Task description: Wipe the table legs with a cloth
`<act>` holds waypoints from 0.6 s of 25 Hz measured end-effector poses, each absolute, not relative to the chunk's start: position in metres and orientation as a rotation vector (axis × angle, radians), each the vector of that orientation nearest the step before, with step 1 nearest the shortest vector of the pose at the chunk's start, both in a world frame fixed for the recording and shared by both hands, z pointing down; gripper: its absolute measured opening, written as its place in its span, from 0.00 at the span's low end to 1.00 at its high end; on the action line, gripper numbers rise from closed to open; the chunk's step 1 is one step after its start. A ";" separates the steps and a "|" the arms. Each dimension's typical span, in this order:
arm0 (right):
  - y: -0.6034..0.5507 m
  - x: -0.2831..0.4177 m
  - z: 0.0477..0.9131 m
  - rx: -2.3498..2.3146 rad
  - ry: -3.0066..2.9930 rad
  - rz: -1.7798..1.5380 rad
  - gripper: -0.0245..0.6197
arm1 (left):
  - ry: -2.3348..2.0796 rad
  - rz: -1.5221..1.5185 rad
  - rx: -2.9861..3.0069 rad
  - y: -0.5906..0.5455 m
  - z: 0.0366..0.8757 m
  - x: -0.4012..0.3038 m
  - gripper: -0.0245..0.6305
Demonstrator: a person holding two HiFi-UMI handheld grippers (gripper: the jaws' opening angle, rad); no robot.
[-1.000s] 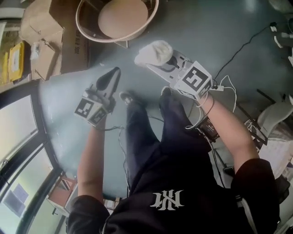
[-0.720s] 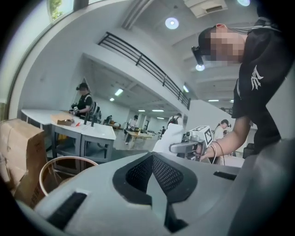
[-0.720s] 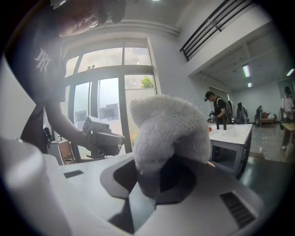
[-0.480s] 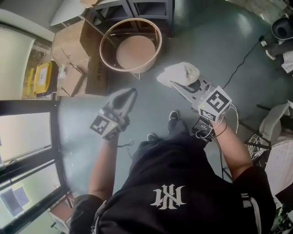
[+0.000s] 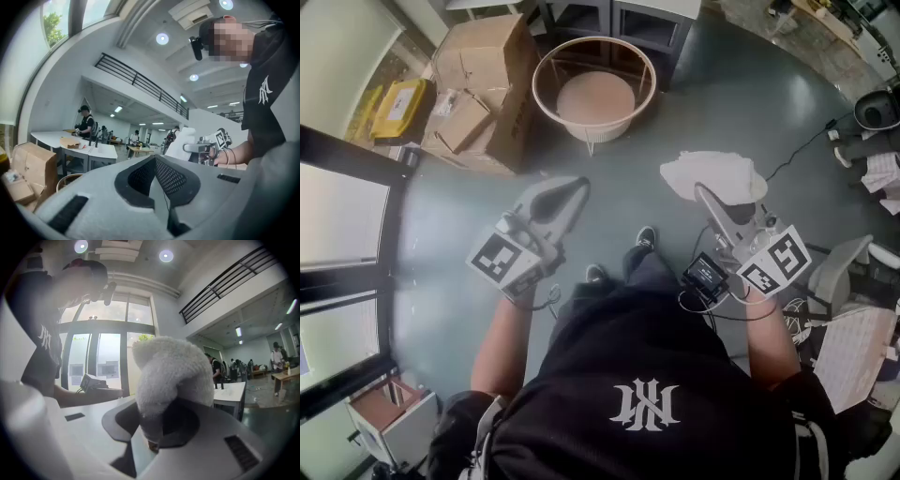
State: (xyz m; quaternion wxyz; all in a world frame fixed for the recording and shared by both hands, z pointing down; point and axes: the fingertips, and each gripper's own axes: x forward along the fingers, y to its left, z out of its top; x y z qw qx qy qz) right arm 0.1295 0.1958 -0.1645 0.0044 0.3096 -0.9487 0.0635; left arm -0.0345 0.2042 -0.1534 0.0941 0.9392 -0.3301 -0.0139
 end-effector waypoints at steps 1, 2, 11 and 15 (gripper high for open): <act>0.206 0.124 -0.169 0.950 -2.967 0.198 0.15 | -0.995 -0.033 2.782 0.212 -0.159 -0.040 0.04; 0.217 0.118 -0.172 0.930 -2.965 0.200 0.15 | -1.007 -0.031 2.780 0.222 -0.164 -0.044 0.04; 0.291 0.132 -0.189 0.740 -3.051 0.214 0.15 | -1.093 0.029 2.844 0.291 -0.198 -0.021 0.04; 0.312 0.150 -0.195 0.648 -3.133 0.283 0.15 | -1.158 0.050 2.822 0.316 -0.206 0.009 0.04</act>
